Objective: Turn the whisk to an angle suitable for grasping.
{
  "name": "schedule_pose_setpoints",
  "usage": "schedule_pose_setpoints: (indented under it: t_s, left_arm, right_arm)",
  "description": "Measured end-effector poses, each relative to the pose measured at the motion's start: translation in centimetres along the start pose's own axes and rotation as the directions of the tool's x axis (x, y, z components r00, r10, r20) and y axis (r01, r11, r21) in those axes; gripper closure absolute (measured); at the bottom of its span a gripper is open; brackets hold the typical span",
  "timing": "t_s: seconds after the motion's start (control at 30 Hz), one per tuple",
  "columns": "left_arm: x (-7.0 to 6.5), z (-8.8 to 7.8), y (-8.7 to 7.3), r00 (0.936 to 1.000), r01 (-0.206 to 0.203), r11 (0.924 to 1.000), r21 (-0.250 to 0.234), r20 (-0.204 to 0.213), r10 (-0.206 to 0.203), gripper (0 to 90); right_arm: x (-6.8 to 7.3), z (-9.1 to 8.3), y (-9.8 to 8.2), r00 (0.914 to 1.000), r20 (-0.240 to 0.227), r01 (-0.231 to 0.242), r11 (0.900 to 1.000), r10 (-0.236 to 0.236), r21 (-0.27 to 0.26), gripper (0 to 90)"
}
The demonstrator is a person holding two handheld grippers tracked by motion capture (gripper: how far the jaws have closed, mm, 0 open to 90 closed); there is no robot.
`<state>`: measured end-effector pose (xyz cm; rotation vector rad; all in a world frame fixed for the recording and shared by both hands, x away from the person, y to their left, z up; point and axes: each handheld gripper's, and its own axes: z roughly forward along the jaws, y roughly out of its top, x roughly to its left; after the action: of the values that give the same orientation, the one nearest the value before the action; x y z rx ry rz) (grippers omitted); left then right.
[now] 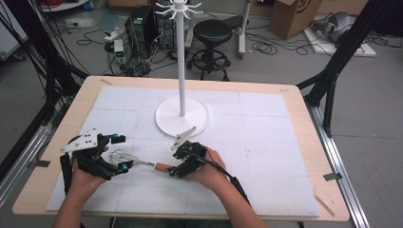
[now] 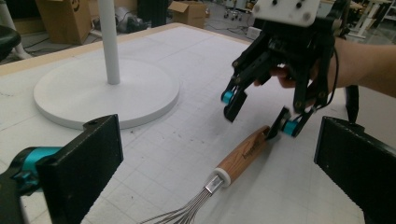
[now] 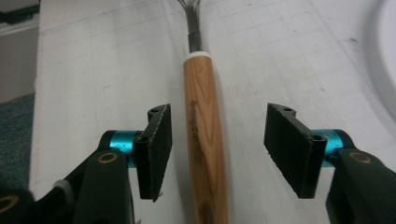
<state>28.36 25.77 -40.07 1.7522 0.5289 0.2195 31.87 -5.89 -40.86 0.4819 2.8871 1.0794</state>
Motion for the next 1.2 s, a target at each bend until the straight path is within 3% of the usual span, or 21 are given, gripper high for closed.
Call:
schedule_pose_setpoints:
  t_s: [0.2,0.23,0.37,0.6,0.67,0.73,0.87,1.0,1.1,1.2]
  left_arm:
    - [-0.1,0.1,0.1,1.0000,-0.001,1.0000,0.004,0.005,0.001,1.7]
    - [-0.2,0.2,0.1,1.0000,-0.003,1.0000,0.006,0.009,0.003,1.8]
    - [-0.2,0.4,0.1,0.9999,-0.008,0.9999,0.009,0.012,0.008,1.8]
    - [-0.4,0.9,0.1,0.9996,-0.006,0.9999,0.015,0.028,0.006,1.8]
    - [-0.5,1.1,0.2,0.9990,-0.004,1.0000,0.003,0.044,0.004,1.8]
    - [-0.5,1.2,0.2,0.9987,0.001,1.0000,-0.006,0.051,0.000,1.8]
    - [-0.4,1.3,0.2,0.9986,0.005,0.9999,-0.013,0.053,-0.004,1.8]
    - [-0.3,1.5,0.2,0.9981,0.017,0.9996,-0.024,0.060,-0.016,1.7]
    - [-0.2,1.6,0.2,0.9980,0.017,0.9997,-0.016,0.061,-0.016,1.8]
    - [-0.5,1.7,0.2,0.9981,0.002,1.0000,-0.002,0.061,-0.002,1.7]
  right_arm:
    - [-0.3,-2.6,-1.2,0.9991,0.031,-0.028,0.999,0.029,-0.028,37.3]
    - [-0.4,-4.1,-2.0,0.9979,0.046,-0.042,0.997,0.045,-0.063,36.7]
    - [-0.6,-6.5,-3.8,0.9924,0.081,-0.080,0.987,0.092,-0.137,33.9]
    - [-1.0,-10.0,-7.8,0.9721,0.151,-0.141,0.961,0.180,-0.239,30.2]
    - [-0.9,-10.6,-8.7,0.9644,0.178,-0.139,0.948,0.195,-0.286,28.9]
    - [-1.0,-11.2,-9.9,0.9566,0.178,-0.161,0.927,0.231,-0.340,27.0]
    - [-1.7,-11.7,-11.4,0.9463,0.180,-0.186,0.908,0.268,-0.376,24.9]
    - [-2.4,-12.4,-12.3,0.9341,0.177,-0.209,0.876,0.310,-0.434,23.3]
    - [-2.6,-12.9,-12.6,0.9326,0.182,-0.200,0.867,0.311,-0.457,22.1]
    - [-2.9,-13.2,-12.7,0.9337,0.177,-0.201,0.865,0.311,-0.460,20.1]
